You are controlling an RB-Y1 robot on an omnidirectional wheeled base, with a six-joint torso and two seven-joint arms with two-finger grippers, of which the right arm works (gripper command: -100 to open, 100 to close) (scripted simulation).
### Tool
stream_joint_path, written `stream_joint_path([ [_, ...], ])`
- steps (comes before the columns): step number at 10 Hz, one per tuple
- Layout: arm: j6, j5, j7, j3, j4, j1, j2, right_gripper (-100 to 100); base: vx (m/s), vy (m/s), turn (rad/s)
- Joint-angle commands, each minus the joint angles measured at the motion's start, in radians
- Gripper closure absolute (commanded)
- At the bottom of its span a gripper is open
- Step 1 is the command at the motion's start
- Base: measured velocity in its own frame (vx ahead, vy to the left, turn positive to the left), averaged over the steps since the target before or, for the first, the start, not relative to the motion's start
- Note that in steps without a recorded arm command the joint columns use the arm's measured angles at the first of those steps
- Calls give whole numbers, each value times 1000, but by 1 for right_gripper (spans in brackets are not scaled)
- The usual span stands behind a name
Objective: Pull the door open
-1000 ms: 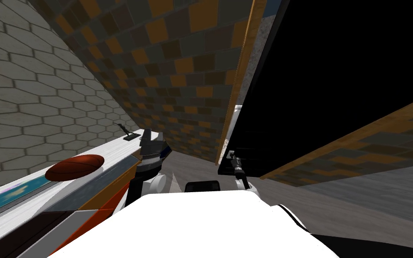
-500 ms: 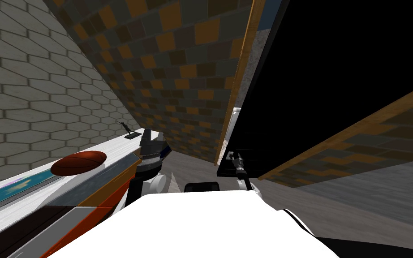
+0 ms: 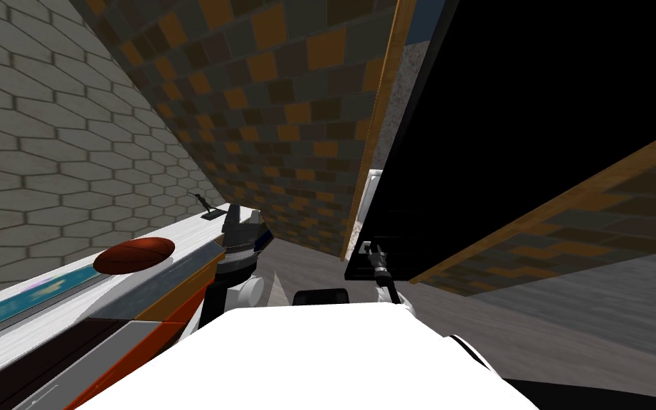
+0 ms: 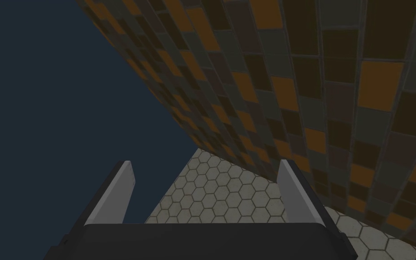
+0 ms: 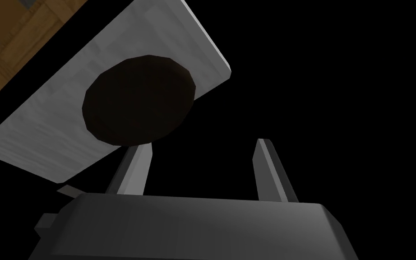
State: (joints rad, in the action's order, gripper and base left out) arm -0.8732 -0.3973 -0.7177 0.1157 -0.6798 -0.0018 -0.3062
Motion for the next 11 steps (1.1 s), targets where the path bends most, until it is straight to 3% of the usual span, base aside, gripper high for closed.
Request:
stream_joint_path([
  [1, -9, 3, -35, 26, 21, -22, 18, -100, -28, -8, 19],
  [3, -9, 3, -35, 26, 21, -22, 18, -100, -7, -3, 8],
  [4, -8, -13, -76, 36, 15, -19, 18, -100, -26, -6, 14],
  [11, -7, -60, -199, 69, -6, -12, 16, -100, -43, -9, 19],
])
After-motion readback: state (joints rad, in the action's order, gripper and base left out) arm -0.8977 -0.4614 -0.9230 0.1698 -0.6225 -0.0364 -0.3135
